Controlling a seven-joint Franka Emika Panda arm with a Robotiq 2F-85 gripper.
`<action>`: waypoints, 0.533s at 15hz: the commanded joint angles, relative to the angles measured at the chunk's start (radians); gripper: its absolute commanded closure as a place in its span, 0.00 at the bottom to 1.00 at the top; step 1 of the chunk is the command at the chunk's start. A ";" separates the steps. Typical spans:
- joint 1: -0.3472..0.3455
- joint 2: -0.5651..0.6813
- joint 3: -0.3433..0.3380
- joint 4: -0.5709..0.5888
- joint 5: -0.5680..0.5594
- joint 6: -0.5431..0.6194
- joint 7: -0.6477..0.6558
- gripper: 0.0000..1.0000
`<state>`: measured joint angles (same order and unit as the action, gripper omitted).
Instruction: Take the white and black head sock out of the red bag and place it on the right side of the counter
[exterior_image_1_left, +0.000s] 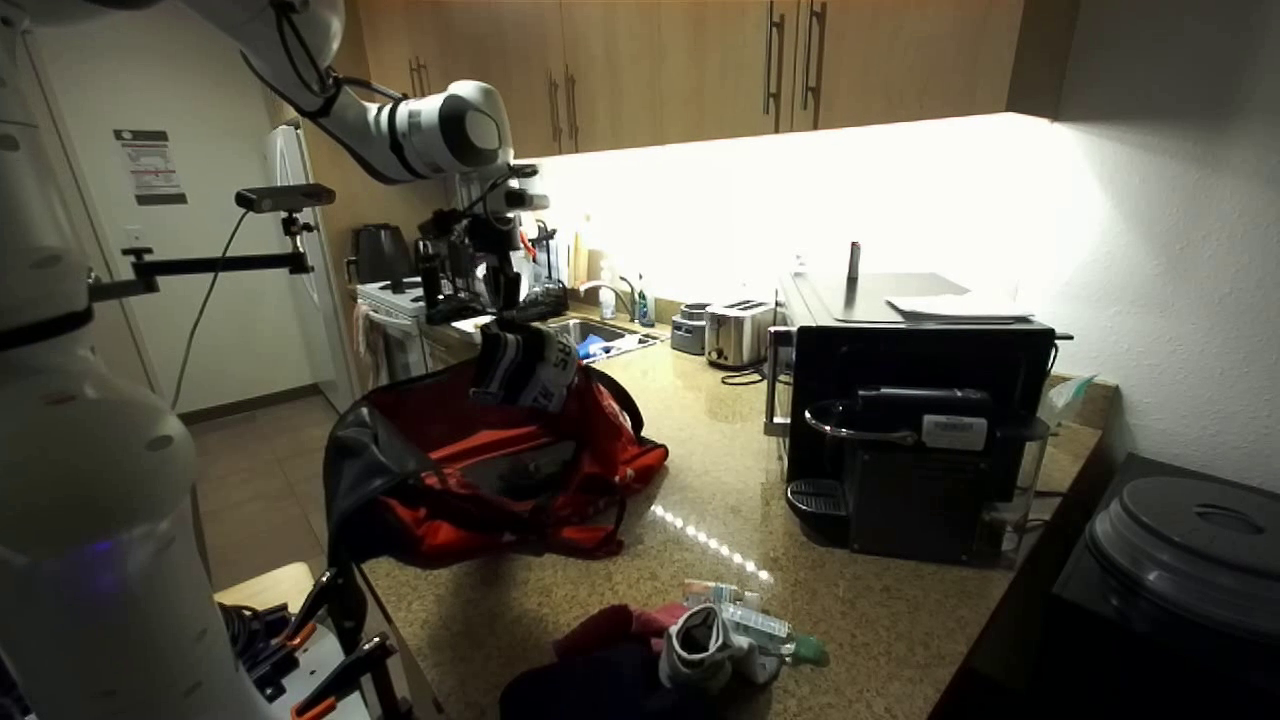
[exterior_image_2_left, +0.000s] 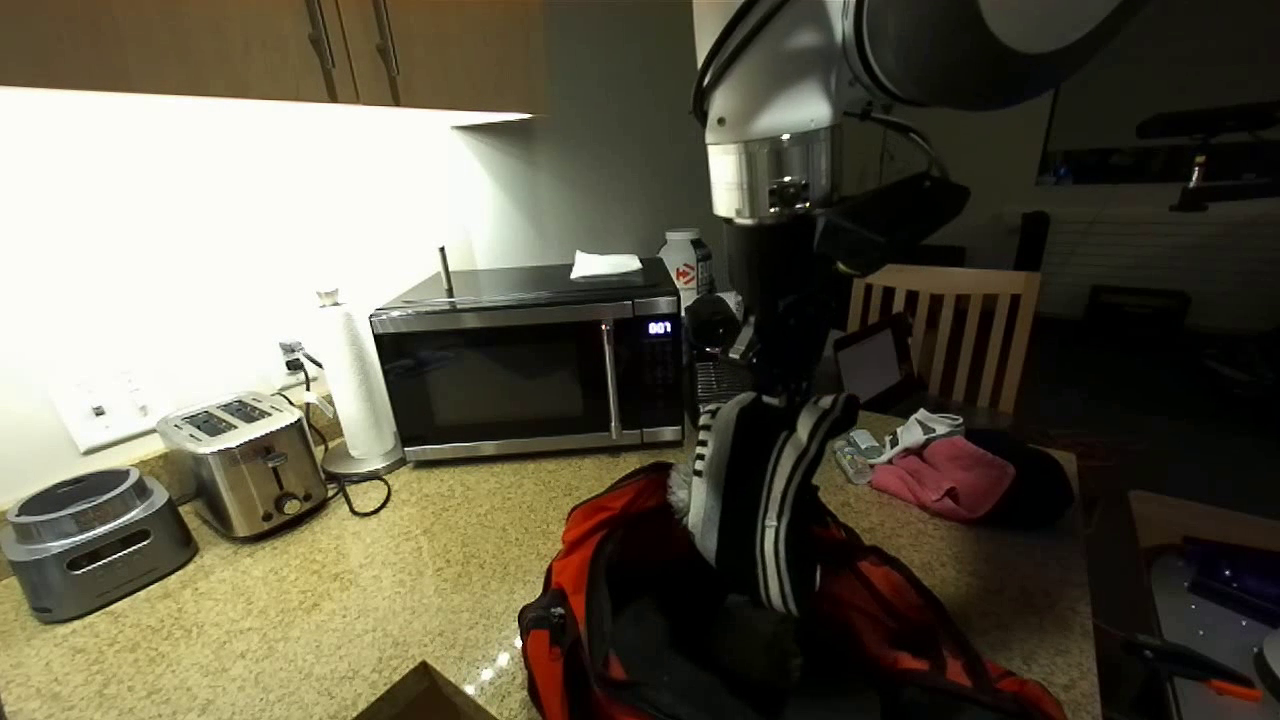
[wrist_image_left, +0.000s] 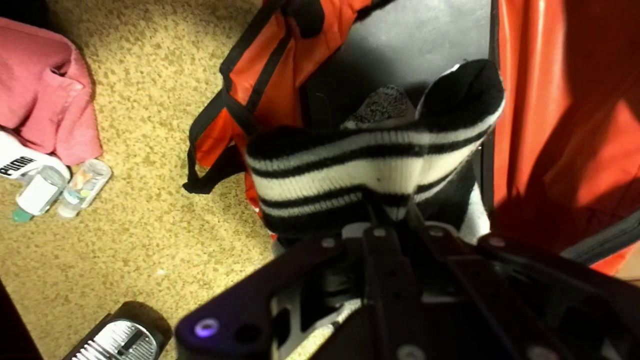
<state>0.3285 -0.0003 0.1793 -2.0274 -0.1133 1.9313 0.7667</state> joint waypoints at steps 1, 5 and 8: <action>-0.059 -0.049 0.008 -0.012 -0.016 -0.032 0.046 0.94; -0.109 -0.059 -0.002 -0.006 -0.019 -0.036 0.074 0.94; -0.137 -0.064 -0.012 -0.011 -0.018 -0.032 0.091 0.94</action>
<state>0.2183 -0.0388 0.1642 -2.0274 -0.1135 1.9195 0.8142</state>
